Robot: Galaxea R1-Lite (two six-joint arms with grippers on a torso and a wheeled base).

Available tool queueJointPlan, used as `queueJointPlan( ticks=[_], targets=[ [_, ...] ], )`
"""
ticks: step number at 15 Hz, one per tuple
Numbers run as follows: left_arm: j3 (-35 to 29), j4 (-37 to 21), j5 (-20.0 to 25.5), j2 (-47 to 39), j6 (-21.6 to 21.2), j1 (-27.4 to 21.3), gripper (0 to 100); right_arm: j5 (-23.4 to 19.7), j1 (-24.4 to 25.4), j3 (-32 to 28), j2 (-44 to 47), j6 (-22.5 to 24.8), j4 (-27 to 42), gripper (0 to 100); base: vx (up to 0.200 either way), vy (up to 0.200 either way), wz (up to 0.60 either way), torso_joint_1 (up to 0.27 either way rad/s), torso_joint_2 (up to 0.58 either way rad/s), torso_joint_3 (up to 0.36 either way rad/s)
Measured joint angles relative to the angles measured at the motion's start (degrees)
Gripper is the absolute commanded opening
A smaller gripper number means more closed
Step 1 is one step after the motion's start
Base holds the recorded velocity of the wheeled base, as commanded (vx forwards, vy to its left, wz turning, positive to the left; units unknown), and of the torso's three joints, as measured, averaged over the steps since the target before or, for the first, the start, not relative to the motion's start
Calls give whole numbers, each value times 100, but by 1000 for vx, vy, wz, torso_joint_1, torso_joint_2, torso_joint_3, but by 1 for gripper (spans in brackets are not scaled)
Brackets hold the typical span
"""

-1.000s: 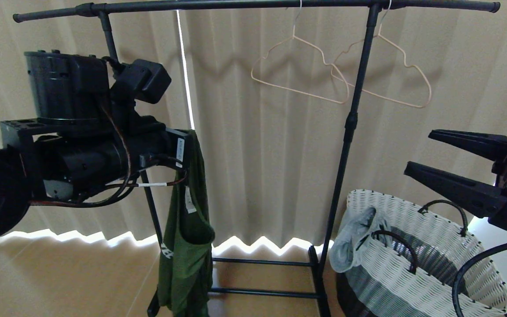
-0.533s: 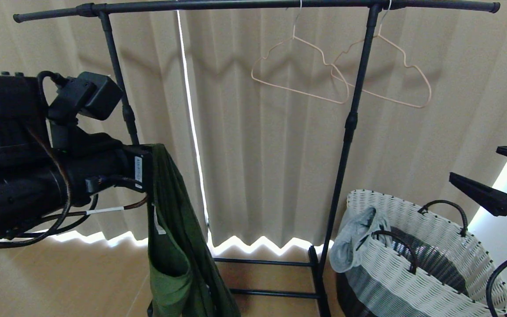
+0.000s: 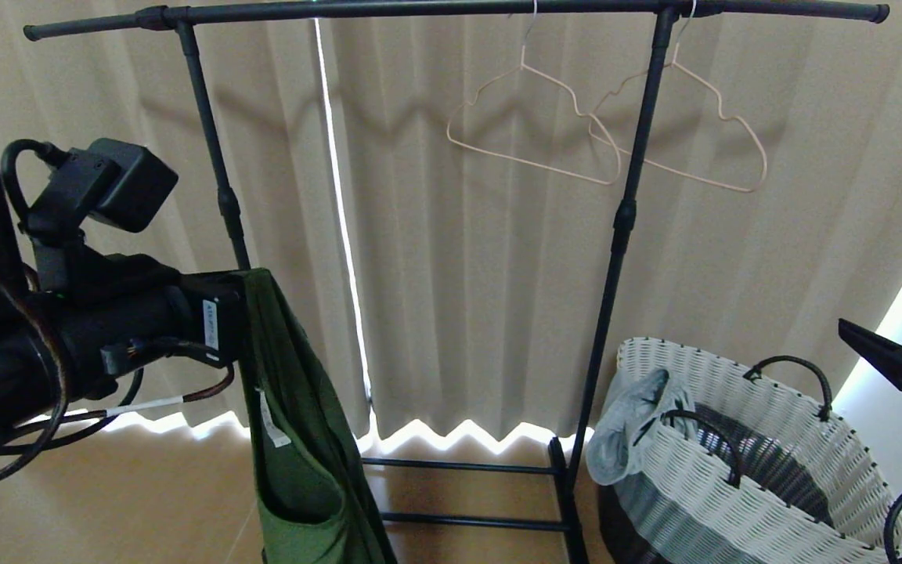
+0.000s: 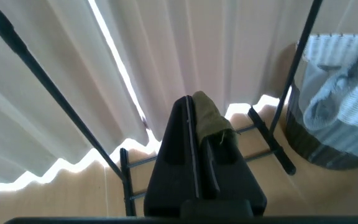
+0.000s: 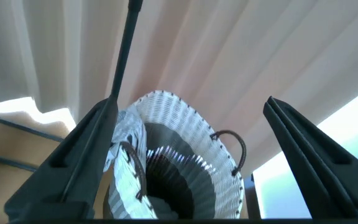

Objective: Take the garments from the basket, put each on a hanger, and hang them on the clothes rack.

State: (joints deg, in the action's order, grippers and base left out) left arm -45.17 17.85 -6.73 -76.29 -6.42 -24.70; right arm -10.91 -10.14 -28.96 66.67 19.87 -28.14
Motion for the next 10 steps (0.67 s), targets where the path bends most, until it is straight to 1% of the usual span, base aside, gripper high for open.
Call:
queueJointPlan(
  ticks=[2,3,6,8,10],
  targets=[
    [308,246,194,118,-35,-2,0,2,-11,2,15,-2,-2,100,0,0,0,0,0,0],
    [411,358,235,146,-77,9,0,2,-11,11,17,0,9,100,0,0,0,41,-193,-129],
    [571,440,246,230,-158,30,0,5,-16,33,-2,5,6,100,0,0,0,56,-242,-253],
    [711,413,241,315,-468,34,0,11,-13,59,-9,5,20,100,0,0,0,173,-500,-300],
    [785,490,244,394,-573,98,0,10,-13,91,-28,7,-2,100,0,0,0,173,-535,-276]
  ],
)
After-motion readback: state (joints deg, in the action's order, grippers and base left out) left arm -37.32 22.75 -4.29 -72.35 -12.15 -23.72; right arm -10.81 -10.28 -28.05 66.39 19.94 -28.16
